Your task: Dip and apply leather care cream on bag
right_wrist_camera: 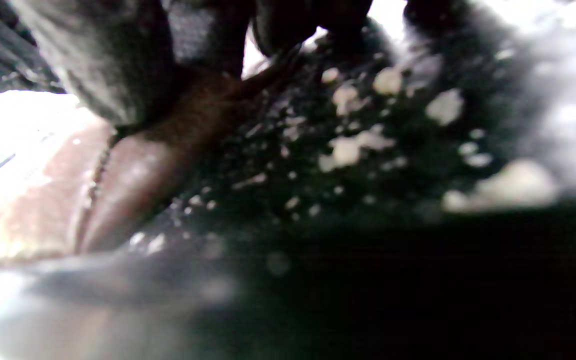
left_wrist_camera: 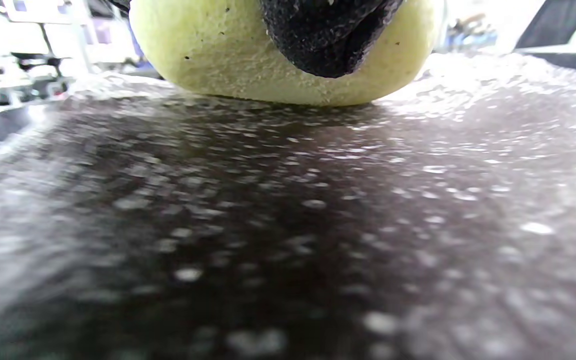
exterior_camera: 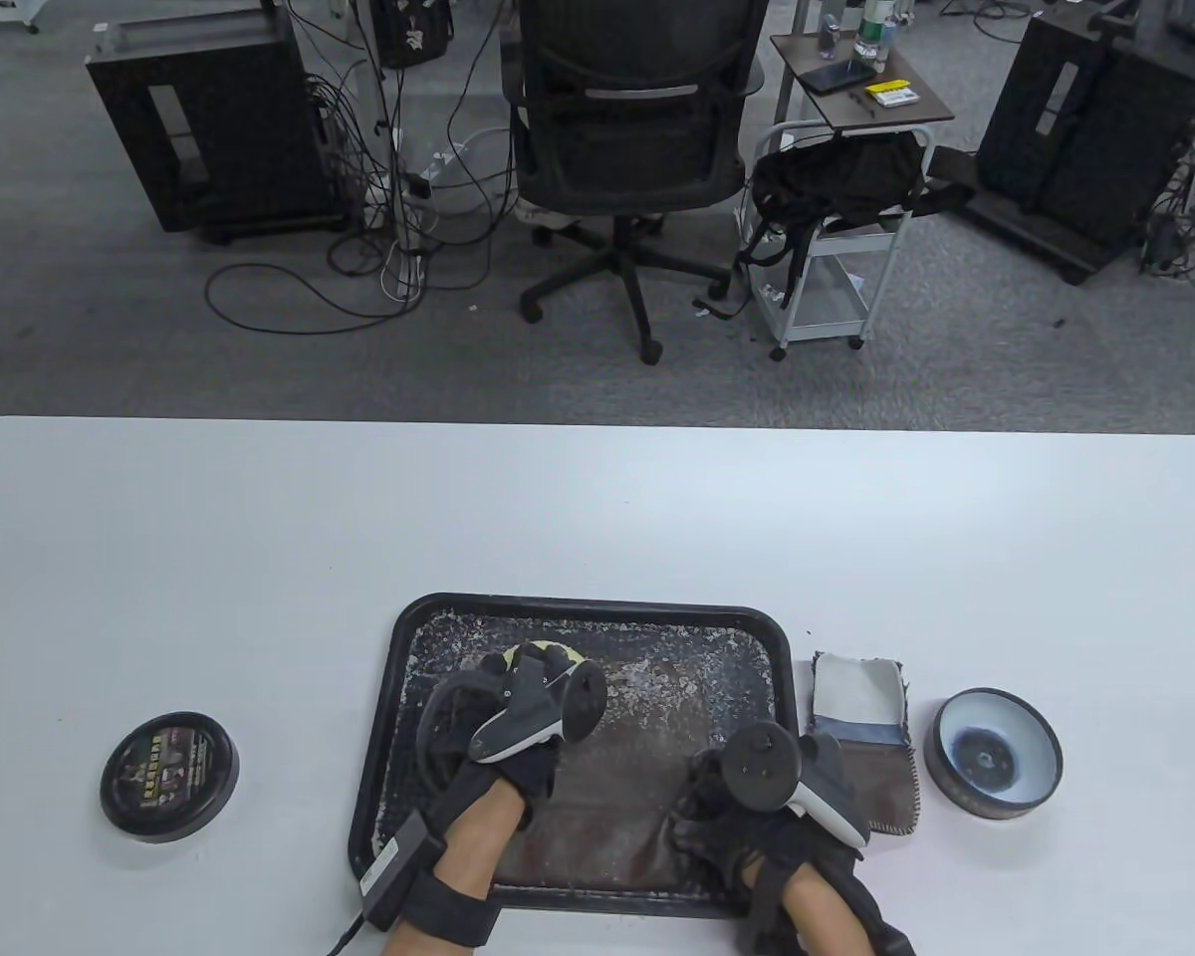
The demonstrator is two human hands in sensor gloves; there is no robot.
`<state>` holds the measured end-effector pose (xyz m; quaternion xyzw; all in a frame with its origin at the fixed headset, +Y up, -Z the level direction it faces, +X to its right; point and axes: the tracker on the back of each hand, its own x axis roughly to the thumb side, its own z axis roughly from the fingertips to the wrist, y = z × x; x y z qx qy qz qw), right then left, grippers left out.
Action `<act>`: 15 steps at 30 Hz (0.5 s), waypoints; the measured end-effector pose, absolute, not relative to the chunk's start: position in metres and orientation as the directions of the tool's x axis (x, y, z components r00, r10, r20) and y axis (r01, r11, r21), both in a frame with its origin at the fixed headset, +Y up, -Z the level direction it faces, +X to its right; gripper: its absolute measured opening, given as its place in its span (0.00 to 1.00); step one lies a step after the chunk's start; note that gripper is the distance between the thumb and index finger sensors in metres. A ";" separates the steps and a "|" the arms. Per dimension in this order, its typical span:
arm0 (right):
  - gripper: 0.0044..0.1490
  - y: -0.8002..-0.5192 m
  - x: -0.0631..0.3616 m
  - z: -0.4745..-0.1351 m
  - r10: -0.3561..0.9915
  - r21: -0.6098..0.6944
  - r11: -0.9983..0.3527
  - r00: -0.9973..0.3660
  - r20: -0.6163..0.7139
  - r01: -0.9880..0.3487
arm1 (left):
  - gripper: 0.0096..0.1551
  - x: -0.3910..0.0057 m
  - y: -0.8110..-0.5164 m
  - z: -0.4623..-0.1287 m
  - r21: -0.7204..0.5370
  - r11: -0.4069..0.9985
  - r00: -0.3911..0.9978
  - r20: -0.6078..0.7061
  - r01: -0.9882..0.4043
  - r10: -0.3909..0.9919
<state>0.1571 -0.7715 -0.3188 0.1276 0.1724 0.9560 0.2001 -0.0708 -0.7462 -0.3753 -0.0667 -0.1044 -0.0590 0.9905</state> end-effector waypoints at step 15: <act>0.21 -0.772 0.157 -0.319 0.422 0.384 -0.860 -0.890 0.171 -0.335 | 0.33 -0.103 -0.738 -0.373 -0.296 0.952 0.973 -0.186 0.078 -0.138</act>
